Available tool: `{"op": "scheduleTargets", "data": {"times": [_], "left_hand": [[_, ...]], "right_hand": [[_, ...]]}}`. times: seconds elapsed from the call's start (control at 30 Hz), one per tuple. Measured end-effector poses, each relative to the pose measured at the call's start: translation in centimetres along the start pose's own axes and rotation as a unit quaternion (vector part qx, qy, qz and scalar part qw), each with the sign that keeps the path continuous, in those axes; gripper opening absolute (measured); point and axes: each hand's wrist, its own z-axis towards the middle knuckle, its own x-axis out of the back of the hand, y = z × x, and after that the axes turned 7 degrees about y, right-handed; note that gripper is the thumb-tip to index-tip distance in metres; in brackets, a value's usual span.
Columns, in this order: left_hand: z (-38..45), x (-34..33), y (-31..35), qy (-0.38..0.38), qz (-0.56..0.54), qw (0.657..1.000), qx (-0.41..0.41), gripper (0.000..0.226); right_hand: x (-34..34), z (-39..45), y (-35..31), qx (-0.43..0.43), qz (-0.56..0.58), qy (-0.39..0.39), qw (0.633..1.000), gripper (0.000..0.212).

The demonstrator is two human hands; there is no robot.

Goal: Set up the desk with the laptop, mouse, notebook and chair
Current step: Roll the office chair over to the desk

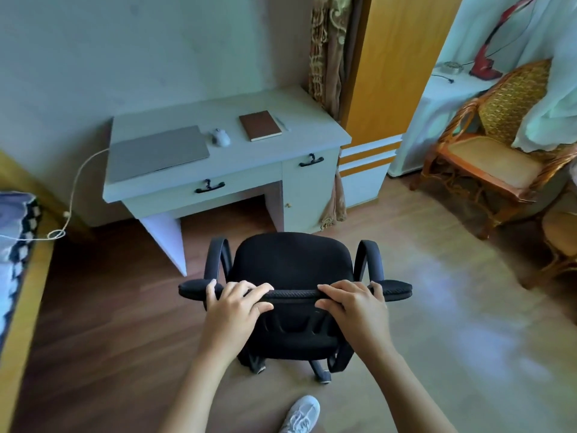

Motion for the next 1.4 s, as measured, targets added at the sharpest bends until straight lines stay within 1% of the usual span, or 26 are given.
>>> {"op": "scheduleTargets", "data": {"times": [0.17, 0.3, 0.43, 0.5, 0.53, 0.6, 0.7, 0.77, 0.93, 1.07, 1.2, 1.27, 1.4], "left_hand": [[-1.3, 1.4, -3.4, 0.013, 0.008, 1.000, 0.026, 0.032], [-0.8, 1.9, -6.2, 0.025, 0.012, 0.999, 0.043, 0.030], [0.6, 2.0, -9.5, 0.041, 0.020, 0.997, 0.060, 0.027], [1.5, 1.9, -11.0, 0.051, 0.020, 0.996, 0.076, 0.021], [2.1, 1.9, -11.8, 0.051, 0.019, 0.995, 0.085, 0.021], [3.2, 1.9, -13.3, 0.041, 0.017, 0.994, 0.100, 0.029], [5.2, 2.1, -15.3, 0.026, 0.019, 0.993, 0.110, 0.031], [6.5, 2.1, -16.5, 0.030, 0.019, 0.993, 0.112, 0.032], [8.9, 1.8, -19.1, 0.026, 0.018, 0.993, 0.117, 0.032], [10.8, 1.2, -20.3, 0.016, 0.005, 0.991, 0.133, 0.032], [12.7, 0.5, -21.1, 0.013, -0.020, 0.986, 0.163, 0.024], [13.7, 0.7, -21.4, -0.001, -0.039, 0.983, 0.177, 0.024], [15.9, 1.3, -21.2, -0.059, -0.056, 0.974, 0.211, 0.031]], "right_hand": [[-1.5, 1.1, -3.4, 0.036, 0.015, -0.018, 0.999, 0.041], [-3.0, 2.9, -5.7, 0.053, 0.019, -0.039, 0.998, 0.032], [-4.7, 5.8, -8.3, 0.051, 0.039, -0.060, 0.996, 0.026], [-5.5, 7.8, -9.7, 0.043, 0.058, -0.075, 0.995, 0.025], [-5.9, 8.7, -10.4, 0.041, 0.065, -0.082, 0.994, 0.025], [-6.6, 10.6, -11.8, 0.042, 0.070, -0.089, 0.993, 0.025], [-7.7, 13.3, -13.6, 0.043, 0.060, -0.094, 0.993, 0.025], [-8.5, 15.1, -14.6, 0.045, 0.059, -0.101, 0.992, 0.024], [-10.6, 17.9, -16.1, 0.041, 0.061, -0.091, 0.993, 0.021], [-11.8, 20.0, -16.3, 0.028, 0.054, -0.119, 0.991, 0.021], [-13.0, 22.4, -16.3, 0.020, 0.045, -0.134, 0.990, 0.024], [-13.4, 23.6, -16.3, 0.025, 0.052, -0.139, 0.989, 0.025], [-13.9, 26.3, -16.2, 0.027, 0.045, -0.170, 0.984, 0.025]]}}
